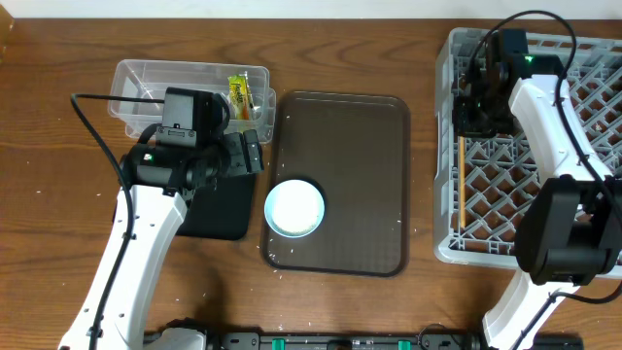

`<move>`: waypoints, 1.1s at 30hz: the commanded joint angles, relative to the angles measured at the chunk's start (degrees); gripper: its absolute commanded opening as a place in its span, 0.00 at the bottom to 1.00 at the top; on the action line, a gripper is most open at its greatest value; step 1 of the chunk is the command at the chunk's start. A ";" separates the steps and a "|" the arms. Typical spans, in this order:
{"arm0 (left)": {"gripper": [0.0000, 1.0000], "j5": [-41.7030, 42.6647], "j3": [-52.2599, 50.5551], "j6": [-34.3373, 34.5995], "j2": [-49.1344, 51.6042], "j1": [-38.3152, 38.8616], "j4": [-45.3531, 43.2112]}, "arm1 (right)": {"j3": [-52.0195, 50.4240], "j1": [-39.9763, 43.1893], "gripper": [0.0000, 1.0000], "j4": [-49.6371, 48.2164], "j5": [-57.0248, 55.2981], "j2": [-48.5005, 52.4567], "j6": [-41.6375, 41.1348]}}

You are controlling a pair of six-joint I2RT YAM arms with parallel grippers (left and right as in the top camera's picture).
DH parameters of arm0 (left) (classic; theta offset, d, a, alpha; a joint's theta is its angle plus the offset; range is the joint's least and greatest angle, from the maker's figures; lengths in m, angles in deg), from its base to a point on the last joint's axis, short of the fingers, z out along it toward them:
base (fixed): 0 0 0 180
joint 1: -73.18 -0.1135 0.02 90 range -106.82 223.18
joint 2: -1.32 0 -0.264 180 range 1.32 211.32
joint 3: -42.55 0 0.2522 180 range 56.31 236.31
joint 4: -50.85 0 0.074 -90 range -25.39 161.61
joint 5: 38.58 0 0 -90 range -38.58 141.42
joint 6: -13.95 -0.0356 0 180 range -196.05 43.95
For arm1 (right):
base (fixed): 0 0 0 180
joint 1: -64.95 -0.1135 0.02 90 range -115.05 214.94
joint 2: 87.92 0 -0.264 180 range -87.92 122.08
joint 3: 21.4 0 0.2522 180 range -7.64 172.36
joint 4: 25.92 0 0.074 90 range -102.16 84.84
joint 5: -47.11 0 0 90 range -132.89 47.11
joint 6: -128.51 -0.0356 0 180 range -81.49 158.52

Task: Sort waste into correct bins and load items into the dishwasher rack
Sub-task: 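Place the second chopstick upright in the rack with the right gripper, then grasp the rim of the light-blue rice bowl with the left gripper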

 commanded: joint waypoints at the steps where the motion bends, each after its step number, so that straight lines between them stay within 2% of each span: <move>1: 0.92 -0.74 0.35 0.04 0.13 -0.24 0.15 | 0.48 -0.17 0.33 -0.39 0.20 -0.50 0.00; 4: 0.92 -0.72 0.35 0.04 0.13 -0.24 0.15 | 1.92 0.35 0.41 0.37 0.20 -1.16 0.00; 14: 0.92 -0.72 0.35 0.04 1.18 2.71 -0.31 | 3.89 6.38 0.47 -1.03 -0.22 -10.29 0.02; 26: 0.90 -0.72 0.35 0.07 14.73 17.92 -2.84 | 2.97 7.67 0.47 -0.46 -0.20 -10.69 0.00; 33: 0.82 -0.72 0.35 0.09 23.67 25.99 -4.85 | 2.89 7.67 0.47 -0.52 -0.20 -10.69 -0.02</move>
